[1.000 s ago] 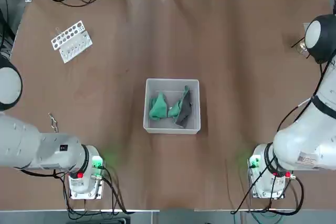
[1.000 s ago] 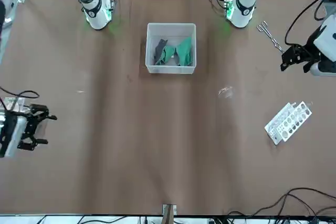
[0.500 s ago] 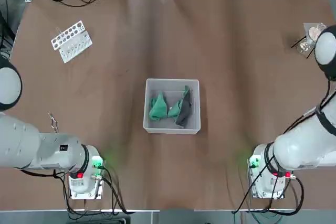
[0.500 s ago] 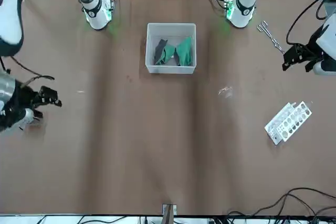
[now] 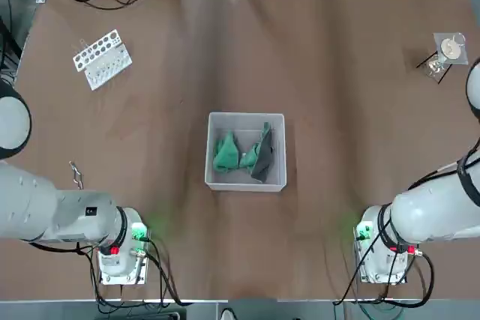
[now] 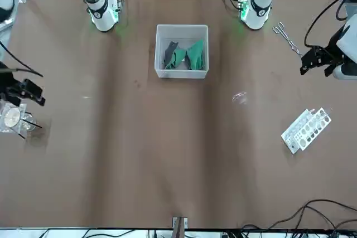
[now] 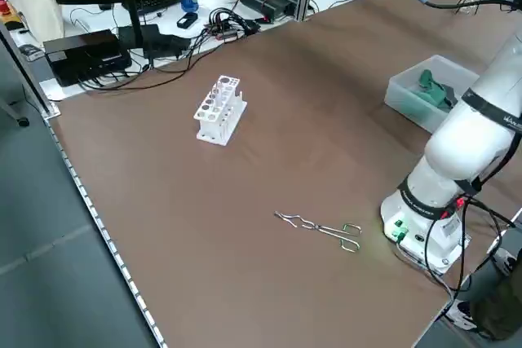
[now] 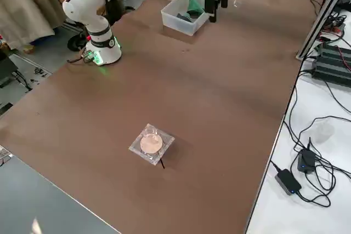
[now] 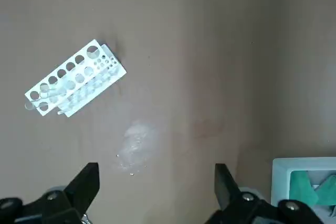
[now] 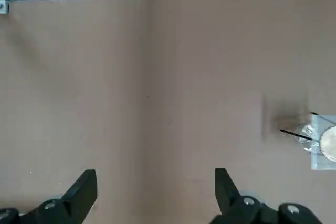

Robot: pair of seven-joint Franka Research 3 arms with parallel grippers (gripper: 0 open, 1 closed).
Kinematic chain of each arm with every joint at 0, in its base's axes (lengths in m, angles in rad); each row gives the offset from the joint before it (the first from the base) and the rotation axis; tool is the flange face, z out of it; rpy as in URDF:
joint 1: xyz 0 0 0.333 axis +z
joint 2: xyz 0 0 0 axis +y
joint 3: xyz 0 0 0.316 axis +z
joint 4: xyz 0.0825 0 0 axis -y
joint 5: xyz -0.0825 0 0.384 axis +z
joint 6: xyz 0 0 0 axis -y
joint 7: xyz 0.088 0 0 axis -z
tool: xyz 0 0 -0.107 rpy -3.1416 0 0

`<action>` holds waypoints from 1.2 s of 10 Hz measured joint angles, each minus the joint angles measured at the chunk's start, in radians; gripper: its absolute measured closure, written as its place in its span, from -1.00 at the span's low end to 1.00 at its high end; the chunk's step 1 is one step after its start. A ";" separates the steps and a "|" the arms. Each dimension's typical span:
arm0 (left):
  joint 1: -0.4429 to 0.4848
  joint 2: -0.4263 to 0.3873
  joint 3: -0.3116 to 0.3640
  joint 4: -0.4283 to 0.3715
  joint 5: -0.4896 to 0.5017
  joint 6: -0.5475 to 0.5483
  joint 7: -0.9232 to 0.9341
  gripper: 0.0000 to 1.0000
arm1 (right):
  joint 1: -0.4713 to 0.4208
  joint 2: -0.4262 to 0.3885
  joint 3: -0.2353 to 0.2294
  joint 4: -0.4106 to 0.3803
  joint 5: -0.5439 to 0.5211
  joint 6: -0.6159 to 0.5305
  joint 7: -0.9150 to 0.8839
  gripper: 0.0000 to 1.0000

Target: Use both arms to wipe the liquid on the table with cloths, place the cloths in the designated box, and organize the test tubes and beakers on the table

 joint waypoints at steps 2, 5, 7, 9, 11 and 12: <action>0.000 0.000 0.001 0.000 0.000 0.000 0.000 -0.94 | -0.010 -0.022 -0.006 -0.019 -0.003 0.001 0.000 -0.98; 0.000 -0.002 0.001 0.000 0.000 -0.001 0.000 -0.94 | -0.036 -0.021 -0.009 -0.069 -0.007 0.069 0.004 -0.98; 0.000 -0.005 0.001 0.000 0.000 -0.002 0.000 -0.94 | -0.073 -0.019 -0.009 -0.106 -0.007 0.109 0.003 -0.98; 0.000 -0.005 0.001 0.000 0.000 -0.004 0.000 -0.94 | -0.081 -0.019 -0.009 -0.109 -0.007 0.111 0.003 -0.98; 0.000 -0.005 0.001 0.000 0.000 -0.006 0.000 -0.94 | -0.080 -0.019 -0.006 -0.109 -0.007 0.108 0.003 -0.98; 0.000 -0.005 0.001 0.000 0.000 -0.006 0.000 -0.94 | -0.079 -0.020 -0.006 -0.109 -0.007 0.107 0.003 -0.98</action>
